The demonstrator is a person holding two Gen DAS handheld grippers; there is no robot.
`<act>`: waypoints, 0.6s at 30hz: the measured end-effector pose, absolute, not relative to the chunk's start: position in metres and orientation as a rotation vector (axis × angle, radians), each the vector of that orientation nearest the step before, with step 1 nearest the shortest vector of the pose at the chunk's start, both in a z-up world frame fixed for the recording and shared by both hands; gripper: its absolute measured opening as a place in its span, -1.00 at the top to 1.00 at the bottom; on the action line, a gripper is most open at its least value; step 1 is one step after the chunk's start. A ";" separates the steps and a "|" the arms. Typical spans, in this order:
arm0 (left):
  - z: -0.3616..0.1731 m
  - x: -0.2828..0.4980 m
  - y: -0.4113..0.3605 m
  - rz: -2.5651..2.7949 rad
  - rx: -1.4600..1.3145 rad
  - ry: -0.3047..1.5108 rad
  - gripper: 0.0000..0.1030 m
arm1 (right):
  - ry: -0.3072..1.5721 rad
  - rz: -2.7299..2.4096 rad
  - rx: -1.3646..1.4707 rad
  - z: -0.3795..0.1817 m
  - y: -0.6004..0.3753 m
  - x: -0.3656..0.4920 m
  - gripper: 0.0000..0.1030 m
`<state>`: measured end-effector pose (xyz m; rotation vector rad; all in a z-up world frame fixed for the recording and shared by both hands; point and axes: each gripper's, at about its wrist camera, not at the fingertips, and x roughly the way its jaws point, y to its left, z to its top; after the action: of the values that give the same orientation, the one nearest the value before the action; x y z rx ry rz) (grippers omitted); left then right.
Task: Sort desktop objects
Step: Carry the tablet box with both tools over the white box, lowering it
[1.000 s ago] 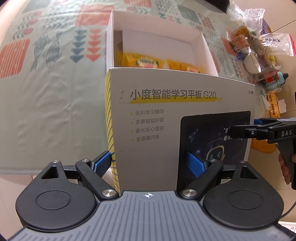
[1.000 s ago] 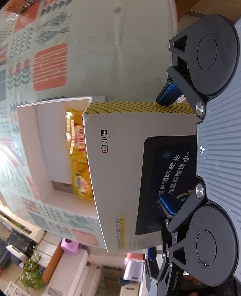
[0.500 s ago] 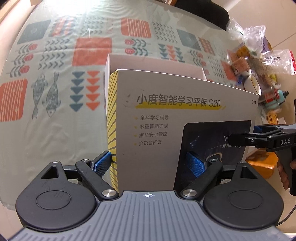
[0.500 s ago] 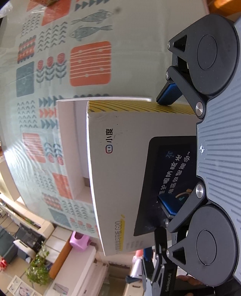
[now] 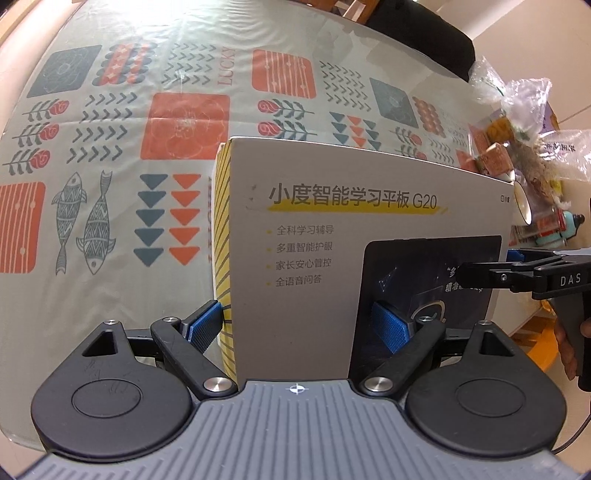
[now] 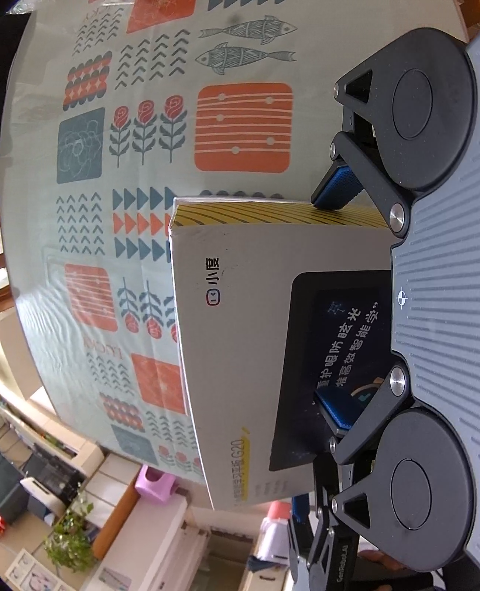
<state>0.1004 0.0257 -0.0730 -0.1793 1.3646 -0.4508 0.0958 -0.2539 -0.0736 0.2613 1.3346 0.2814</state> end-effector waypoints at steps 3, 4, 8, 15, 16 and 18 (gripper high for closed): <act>-0.074 0.110 0.024 -0.444 -0.175 1.369 -1.00 | 1.338 0.286 0.265 -0.077 -0.255 0.106 -1.00; -0.075 0.113 0.023 -0.443 -0.172 1.371 -1.00 | 1.339 0.287 0.266 -0.078 -0.255 0.109 -1.00; -0.077 0.123 0.019 -0.440 -0.162 1.382 -1.00 | 1.349 0.288 0.276 -0.082 -0.258 0.118 -1.00; -0.080 0.138 0.009 -0.438 -0.131 1.406 -1.00 | 1.381 0.291 0.294 -0.093 -0.265 0.128 -1.00; -0.080 0.140 0.008 -0.438 -0.127 1.411 -1.00 | 1.385 0.293 0.293 -0.094 -0.265 0.130 -1.00; -0.081 0.143 0.007 -0.435 -0.128 1.425 -1.00 | 1.393 0.297 0.292 -0.097 -0.265 0.132 -1.00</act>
<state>0.1432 0.0066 -0.0810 -0.1280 1.4250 -0.4351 0.1321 -0.2654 -0.0967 0.2915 1.3932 0.2970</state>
